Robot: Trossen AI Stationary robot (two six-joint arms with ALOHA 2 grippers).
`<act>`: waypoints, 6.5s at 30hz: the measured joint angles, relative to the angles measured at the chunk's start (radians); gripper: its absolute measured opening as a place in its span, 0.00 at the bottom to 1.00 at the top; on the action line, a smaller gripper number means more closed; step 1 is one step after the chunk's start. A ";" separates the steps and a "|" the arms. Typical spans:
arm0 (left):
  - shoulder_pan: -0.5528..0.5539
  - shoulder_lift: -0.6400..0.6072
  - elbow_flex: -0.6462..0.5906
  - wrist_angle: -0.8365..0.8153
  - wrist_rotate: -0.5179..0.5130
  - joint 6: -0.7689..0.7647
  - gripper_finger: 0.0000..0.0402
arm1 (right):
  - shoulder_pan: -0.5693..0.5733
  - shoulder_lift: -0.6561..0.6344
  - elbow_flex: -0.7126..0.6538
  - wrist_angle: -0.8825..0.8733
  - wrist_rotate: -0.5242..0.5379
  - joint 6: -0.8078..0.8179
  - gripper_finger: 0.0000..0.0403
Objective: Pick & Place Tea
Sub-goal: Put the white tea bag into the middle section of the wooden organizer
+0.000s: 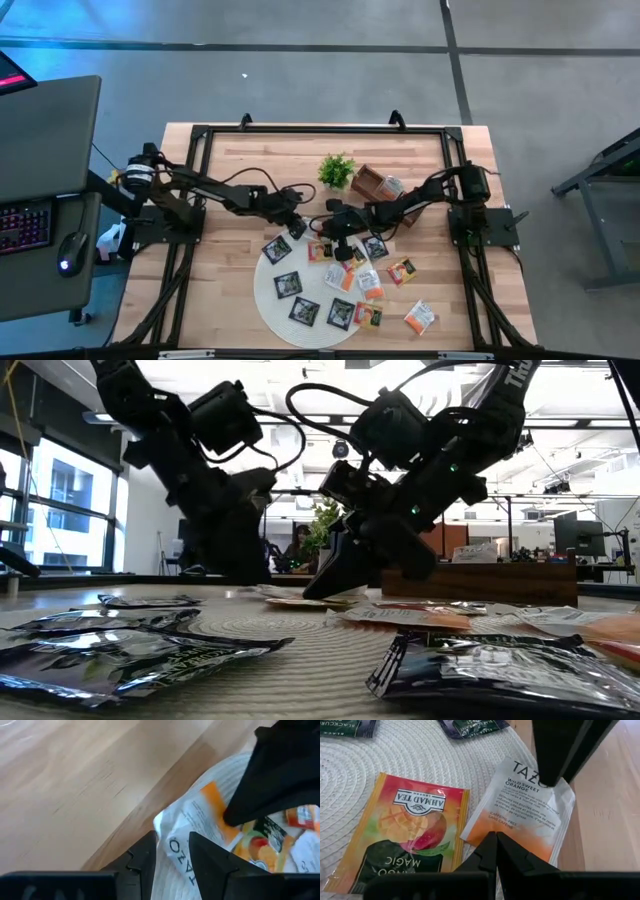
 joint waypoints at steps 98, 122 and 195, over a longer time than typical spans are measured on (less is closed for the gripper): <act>-0.001 -0.130 0.329 -0.452 -0.392 0.700 0.32 | 0.031 -0.676 -0.001 -1.097 0.671 0.894 0.00; 0.000 -0.142 0.327 -0.491 -0.476 0.707 0.32 | 0.041 -0.549 -0.003 -1.234 0.814 1.143 0.00; 0.000 -0.191 0.327 -0.492 -0.607 0.668 0.32 | 0.044 -1.094 -0.626 -0.639 0.759 1.029 0.00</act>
